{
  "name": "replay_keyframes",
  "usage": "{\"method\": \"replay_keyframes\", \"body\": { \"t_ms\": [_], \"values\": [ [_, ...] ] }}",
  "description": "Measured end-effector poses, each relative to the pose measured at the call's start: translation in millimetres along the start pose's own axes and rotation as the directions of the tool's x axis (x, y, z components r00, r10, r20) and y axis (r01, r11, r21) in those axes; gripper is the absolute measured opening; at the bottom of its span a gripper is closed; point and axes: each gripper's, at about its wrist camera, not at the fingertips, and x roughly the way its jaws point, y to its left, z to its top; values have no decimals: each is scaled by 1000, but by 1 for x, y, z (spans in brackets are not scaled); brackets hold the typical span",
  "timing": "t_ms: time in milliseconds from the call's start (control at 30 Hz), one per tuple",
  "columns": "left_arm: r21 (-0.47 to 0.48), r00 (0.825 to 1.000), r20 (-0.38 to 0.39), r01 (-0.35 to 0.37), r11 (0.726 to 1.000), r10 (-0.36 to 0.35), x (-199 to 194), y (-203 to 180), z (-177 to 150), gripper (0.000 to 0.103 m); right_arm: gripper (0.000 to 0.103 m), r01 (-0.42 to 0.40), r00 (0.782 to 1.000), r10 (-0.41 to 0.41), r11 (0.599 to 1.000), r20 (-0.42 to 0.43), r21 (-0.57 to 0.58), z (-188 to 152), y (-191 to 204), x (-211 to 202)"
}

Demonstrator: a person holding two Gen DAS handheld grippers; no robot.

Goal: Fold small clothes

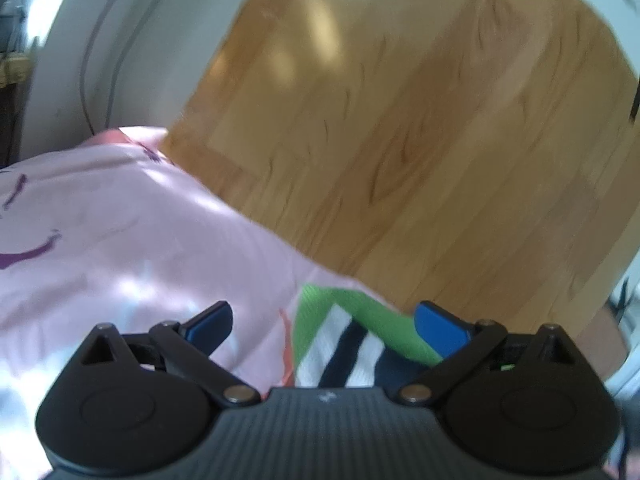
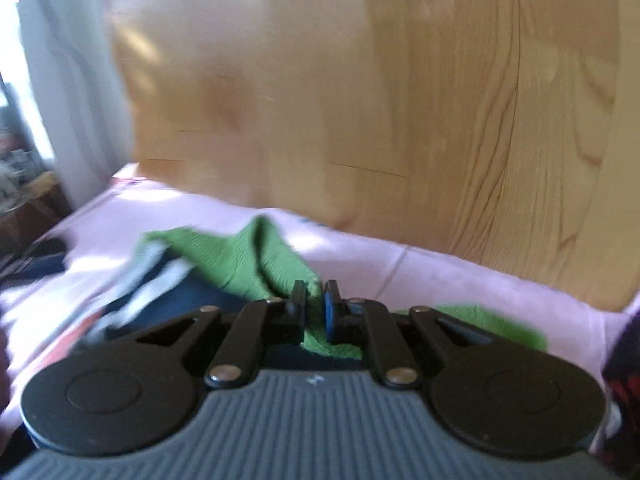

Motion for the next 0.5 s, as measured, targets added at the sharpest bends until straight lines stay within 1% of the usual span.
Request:
{"method": "replay_keyframes", "body": {
  "t_ms": [100, 167, 233, 333, 400, 433, 467, 500],
  "values": [
    [-59, 998, 67, 13, 998, -9, -20, 8, 8, 101, 11, -41, 998, 42, 999, 40, -25, -29, 20, -49],
    [-79, 995, 95, 8, 997, -1, -37, 12, 12, 101, 11, -54, 997, 56, 998, 53, -33, -54, 30, -76],
    [-78, 994, 108, 17, 997, -9, -52, 15, 12, 101, 11, -58, 997, 60, 997, 53, -41, -77, 38, -99],
    [-32, 995, 95, 21, 999, -18, -72, 14, 5, 101, 11, -76, 997, 77, 996, 28, -46, -114, 48, -121],
    [6, 998, 54, 17, 1000, -17, -78, 12, -6, 102, 13, -73, 997, 73, 997, -9, -31, -135, 51, -118],
    [19, 999, 32, 14, 1000, -15, -79, 12, -12, 102, 16, -74, 997, 73, 997, -33, -22, -144, 52, -114],
    [38, 1000, 3, 5, 999, -5, -78, 12, -19, 102, 27, -79, 995, 79, 997, -53, -2, -152, 50, -114],
    [56, 1000, -24, -10, 998, 12, -75, 10, -25, 102, 39, -83, 995, 84, 996, -53, 29, -154, 45, -116]
  ]
}}
